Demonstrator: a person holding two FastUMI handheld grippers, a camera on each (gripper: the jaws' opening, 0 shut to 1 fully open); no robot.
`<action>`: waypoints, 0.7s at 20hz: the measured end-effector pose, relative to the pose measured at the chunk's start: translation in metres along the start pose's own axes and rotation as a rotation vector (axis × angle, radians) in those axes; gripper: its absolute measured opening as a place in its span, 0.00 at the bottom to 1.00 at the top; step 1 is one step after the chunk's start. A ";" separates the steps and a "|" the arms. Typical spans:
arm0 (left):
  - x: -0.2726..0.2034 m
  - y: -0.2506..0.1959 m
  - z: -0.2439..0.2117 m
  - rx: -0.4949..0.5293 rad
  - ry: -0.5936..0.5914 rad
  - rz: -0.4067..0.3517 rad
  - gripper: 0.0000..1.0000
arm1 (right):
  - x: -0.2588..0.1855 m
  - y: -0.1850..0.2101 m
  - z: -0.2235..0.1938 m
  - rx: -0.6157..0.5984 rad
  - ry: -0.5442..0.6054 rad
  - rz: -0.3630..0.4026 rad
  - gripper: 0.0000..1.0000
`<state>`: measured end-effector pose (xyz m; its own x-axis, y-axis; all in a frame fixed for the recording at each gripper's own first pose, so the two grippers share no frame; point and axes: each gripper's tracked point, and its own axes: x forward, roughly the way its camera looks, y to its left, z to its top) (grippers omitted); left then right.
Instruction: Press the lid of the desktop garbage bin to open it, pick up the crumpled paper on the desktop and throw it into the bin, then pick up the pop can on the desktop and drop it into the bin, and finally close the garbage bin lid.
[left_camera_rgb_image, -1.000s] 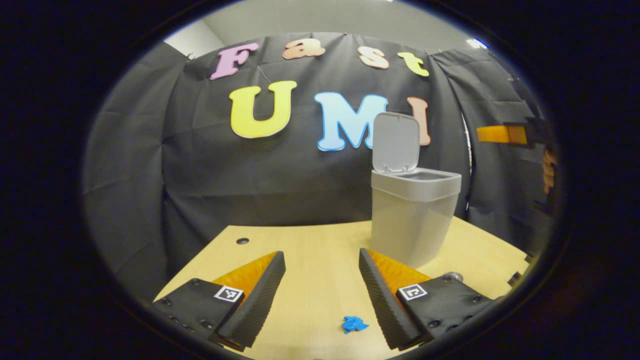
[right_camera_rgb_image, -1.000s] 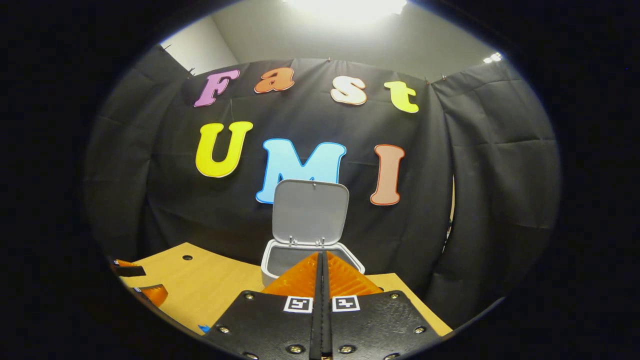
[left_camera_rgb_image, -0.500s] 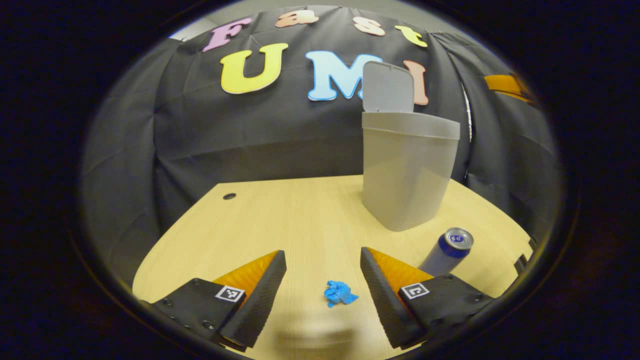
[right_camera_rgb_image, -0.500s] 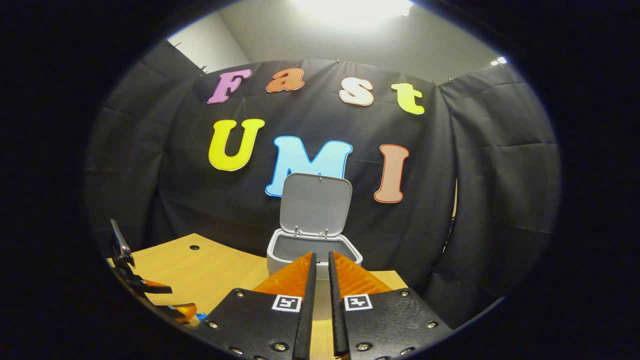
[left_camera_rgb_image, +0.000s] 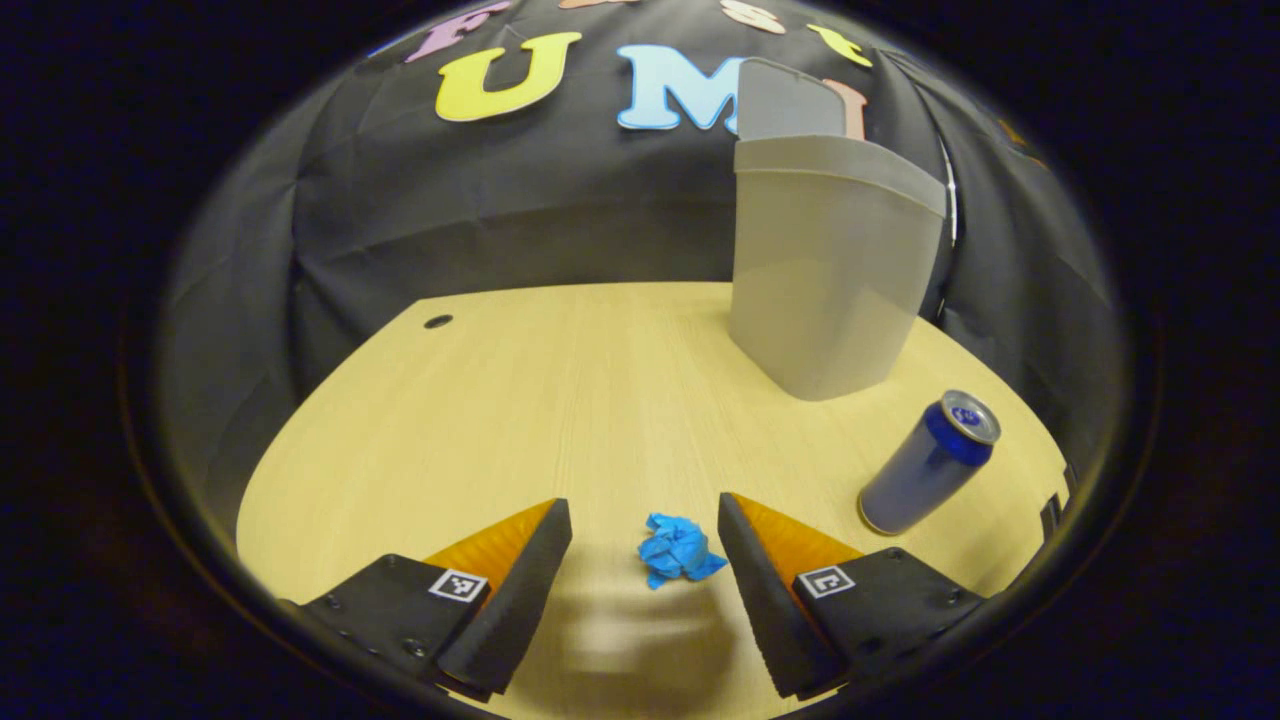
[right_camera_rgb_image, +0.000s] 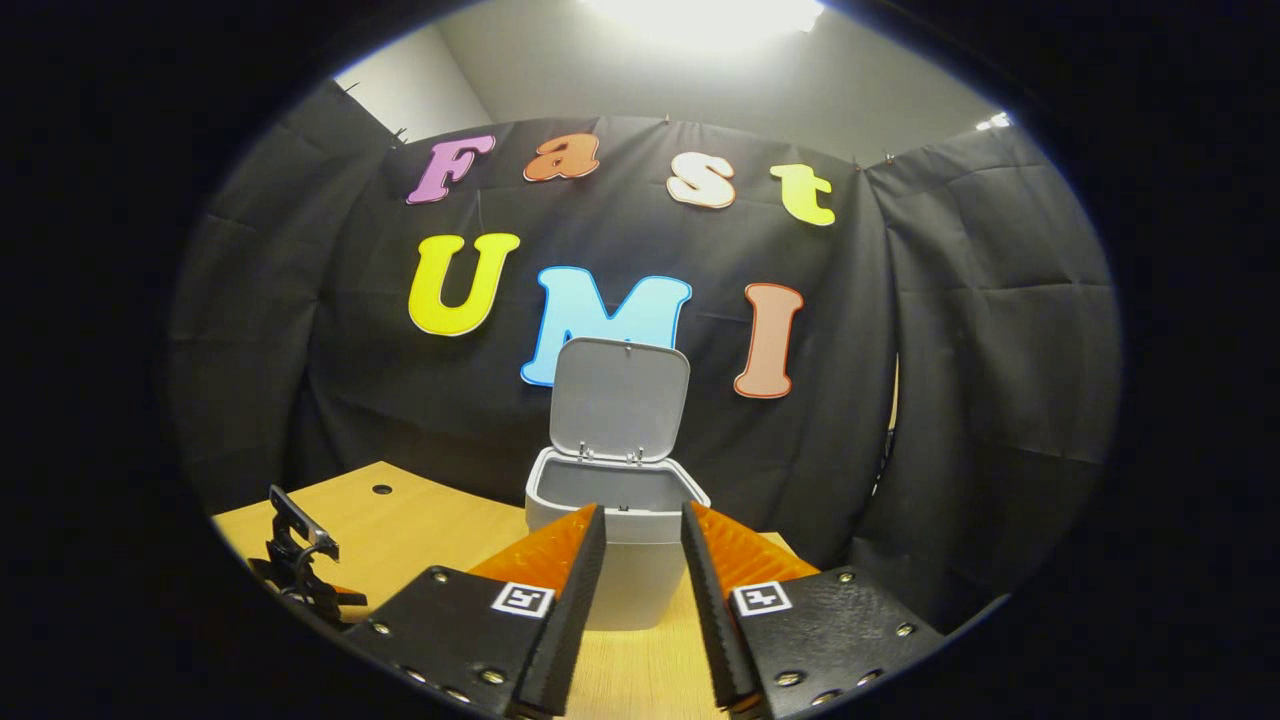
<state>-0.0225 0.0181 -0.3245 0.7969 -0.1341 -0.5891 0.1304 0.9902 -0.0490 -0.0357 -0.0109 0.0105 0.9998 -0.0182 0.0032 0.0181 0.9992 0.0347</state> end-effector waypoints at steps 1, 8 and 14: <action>0.002 0.000 -0.003 0.002 0.015 -0.001 0.96 | 0.000 -0.001 -0.001 0.006 0.006 -0.002 0.68; 0.016 -0.004 -0.021 0.006 0.088 -0.003 0.99 | -0.010 -0.007 -0.009 0.009 0.028 -0.011 0.84; 0.026 -0.003 -0.032 0.008 0.136 0.022 0.67 | -0.015 -0.010 -0.016 -0.004 0.054 -0.019 0.84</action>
<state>-0.0216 0.0128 -0.3653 0.7122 -0.1050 -0.6941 0.1186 0.9925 -0.0284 -0.0505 -0.0205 -0.0062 0.9981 -0.0351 -0.0510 0.0367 0.9989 0.0304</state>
